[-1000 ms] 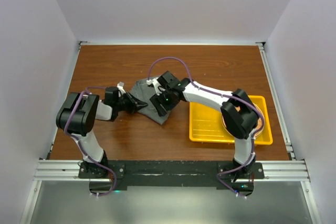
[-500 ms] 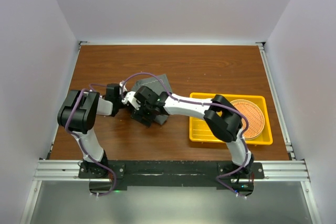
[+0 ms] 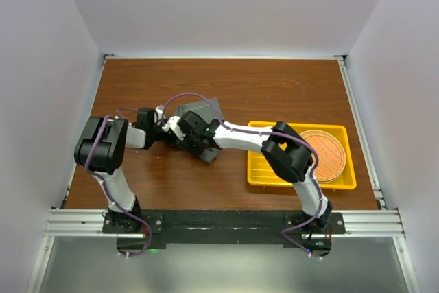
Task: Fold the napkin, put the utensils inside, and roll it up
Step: Roll the napkin with the utensil
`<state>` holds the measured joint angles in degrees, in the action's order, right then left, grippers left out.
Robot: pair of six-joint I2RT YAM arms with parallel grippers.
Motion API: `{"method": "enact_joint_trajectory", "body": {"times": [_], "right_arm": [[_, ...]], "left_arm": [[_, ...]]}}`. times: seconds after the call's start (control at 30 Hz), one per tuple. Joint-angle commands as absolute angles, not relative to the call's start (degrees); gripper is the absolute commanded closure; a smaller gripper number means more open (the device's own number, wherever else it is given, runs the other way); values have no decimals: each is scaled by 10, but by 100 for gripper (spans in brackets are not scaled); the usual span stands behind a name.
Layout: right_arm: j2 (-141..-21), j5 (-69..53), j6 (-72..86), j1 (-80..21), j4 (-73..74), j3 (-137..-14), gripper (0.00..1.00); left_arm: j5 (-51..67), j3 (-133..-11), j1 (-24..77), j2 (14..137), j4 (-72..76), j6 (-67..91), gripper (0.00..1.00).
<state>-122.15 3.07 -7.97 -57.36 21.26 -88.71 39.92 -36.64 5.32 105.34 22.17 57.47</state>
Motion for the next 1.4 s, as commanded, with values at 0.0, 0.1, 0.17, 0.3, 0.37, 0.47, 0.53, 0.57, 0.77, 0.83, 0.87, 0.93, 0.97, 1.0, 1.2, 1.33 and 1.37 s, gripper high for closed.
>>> {"method": "enact_joint_trajectory", "body": {"times": [0.0,0.1,0.17,0.3,0.37,0.47,0.53,0.57,0.77,0.83,0.87,0.93,0.97,1.0,1.2,1.33,1.37], "right_arm": [[-1255,-62,-18,-533,221,-882,80],[-1266,-172,14,-513,237,-892,90],[-1281,-246,38,-498,244,-906,96],[-1295,-429,175,-455,181,-883,99],[-1309,-484,230,-442,126,-873,99],[-1328,-569,390,-421,-33,-831,98],[-1344,-592,483,-411,-89,-814,98],[-1348,-595,496,-409,-111,-813,98],[-1377,-604,455,-402,-83,-825,98],[-1382,-603,432,-402,-71,-824,97],[-1383,-601,409,-401,-51,-825,97],[-1384,-601,393,-400,-40,-824,97],[-1384,-602,387,-401,-42,-822,98],[-1383,-604,382,-400,-42,-818,98],[-1381,-606,358,-400,-35,-818,98],[-1379,-599,305,-400,32,-838,97],[-1379,-593,266,-400,56,-845,97]], "left_arm": [[331,-378,32,1036,51,476,100],[317,-431,24,972,-20,440,95],[286,-475,12,935,-83,413,77],[202,-526,0,827,-169,382,55],[177,-540,0,808,-229,381,53],[170,-501,0,779,-266,423,23],[172,-473,7,765,-277,477,21],[173,-449,16,760,-274,492,21],[157,-444,79,810,-271,573,20],[138,-459,83,832,-281,576,21],[135,-474,83,844,-285,578,21],[132,-491,85,871,-280,584,21],[127,-497,85,887,-280,586,22],[121,-504,85,895,-282,589,23],[90,-535,86,957,-291,589,29],[74,-553,86,990,-290,573,41],[72,-557,86,998,-293,568,52]]}}
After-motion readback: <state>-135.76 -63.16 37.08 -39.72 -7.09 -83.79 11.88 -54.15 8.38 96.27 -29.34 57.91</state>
